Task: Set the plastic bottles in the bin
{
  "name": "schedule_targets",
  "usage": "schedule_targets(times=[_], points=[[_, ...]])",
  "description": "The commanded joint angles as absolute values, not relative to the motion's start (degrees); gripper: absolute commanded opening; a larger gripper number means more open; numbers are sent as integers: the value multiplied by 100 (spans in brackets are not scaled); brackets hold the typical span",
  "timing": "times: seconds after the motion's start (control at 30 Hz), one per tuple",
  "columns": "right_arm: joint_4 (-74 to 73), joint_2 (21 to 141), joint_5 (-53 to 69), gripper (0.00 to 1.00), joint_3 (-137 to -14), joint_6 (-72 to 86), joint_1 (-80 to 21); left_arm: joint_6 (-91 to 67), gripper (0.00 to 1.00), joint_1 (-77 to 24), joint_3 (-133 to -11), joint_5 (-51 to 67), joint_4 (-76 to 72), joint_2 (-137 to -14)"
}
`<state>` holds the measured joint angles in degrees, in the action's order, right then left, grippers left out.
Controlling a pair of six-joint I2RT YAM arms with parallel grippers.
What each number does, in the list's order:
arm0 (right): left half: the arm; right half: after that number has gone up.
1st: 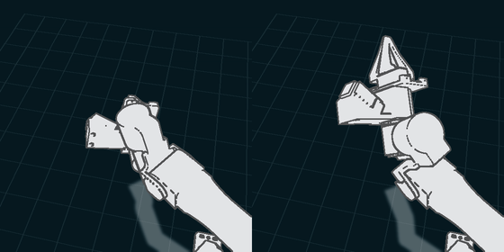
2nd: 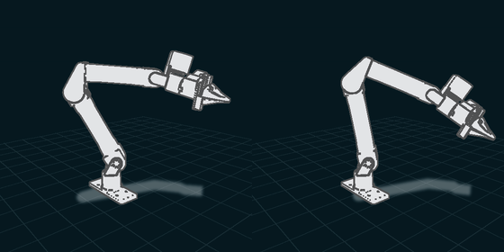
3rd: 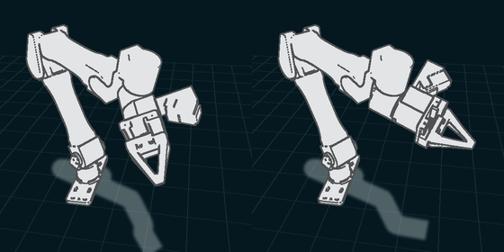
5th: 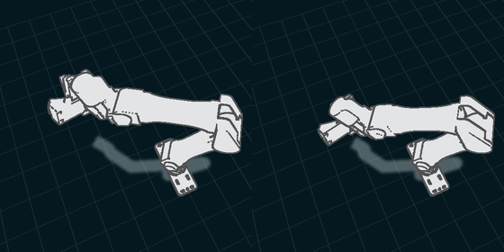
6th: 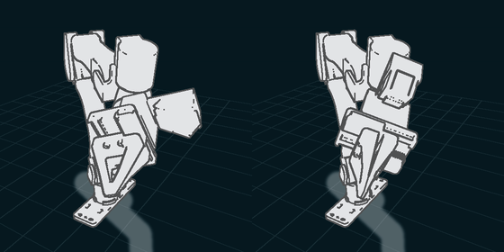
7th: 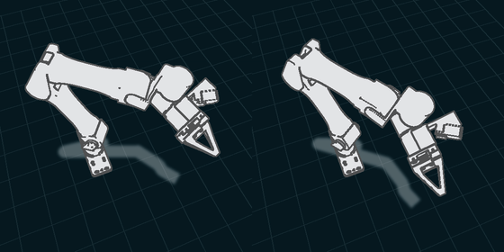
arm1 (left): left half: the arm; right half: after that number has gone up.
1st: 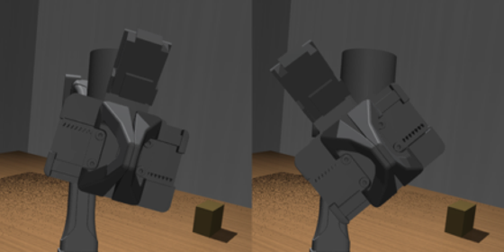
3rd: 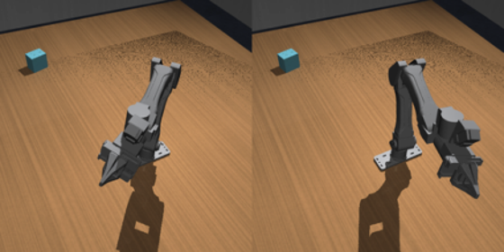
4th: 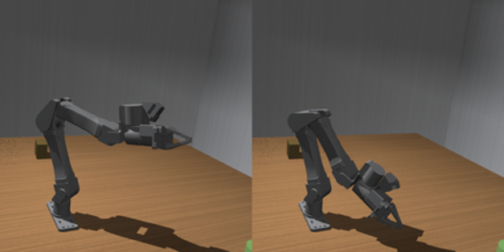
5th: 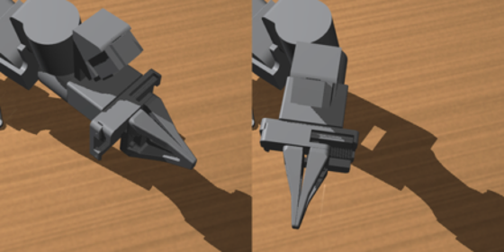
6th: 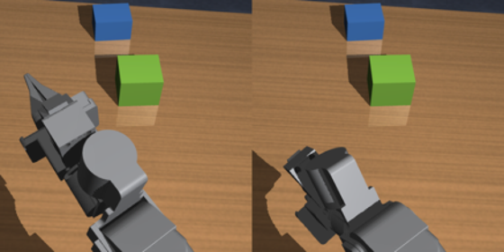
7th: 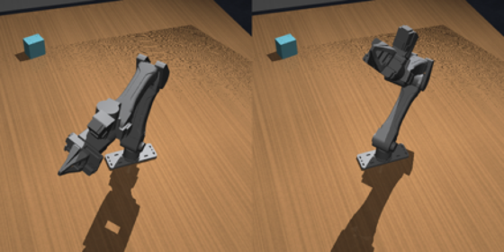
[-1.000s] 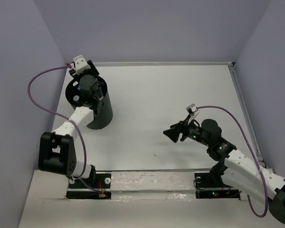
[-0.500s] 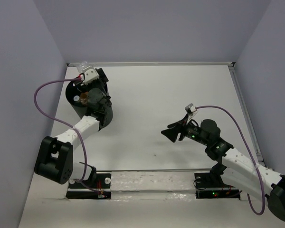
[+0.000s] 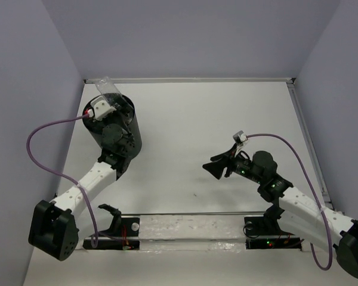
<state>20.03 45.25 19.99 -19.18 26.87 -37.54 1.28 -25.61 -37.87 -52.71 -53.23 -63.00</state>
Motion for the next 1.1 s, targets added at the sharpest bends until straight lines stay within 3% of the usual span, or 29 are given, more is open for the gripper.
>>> schedule_targets(times=[0.0, 0.2, 0.33, 0.53, 0.77, 0.83, 1.07], points=[[2250, 4491, 1986, 70, -1881, 2707, -3753, -543, 99, -2698, -3867, -5590, -4680, -5487], [2040, 4272, 1855, 78, -1916, 2646, -3753, -1414, 99, -2821, -4139, -4853, -2834, -4038], [1706, 3956, 1793, 99, -2126, 2637, -3753, -1889, 99, -2830, -4701, -3906, -1567, -3385], [1090, 3009, 1232, 100, -2575, 2663, -3753, -1942, 99, -2821, -5352, -2150, -187, -2795], [862, 2233, -24, 100, -3076, 2294, -3753, -2127, 99, -2830, -5239, 112, 62, -2426], [826, 2154, -612, 100, -3103, 2163, -3753, -2127, 99, -2830, -5090, 394, 35, -2277], [826, 2504, -993, 100, -3313, 1925, -3753, -1724, 99, -2821, -4860, 467, -9, -1934]])
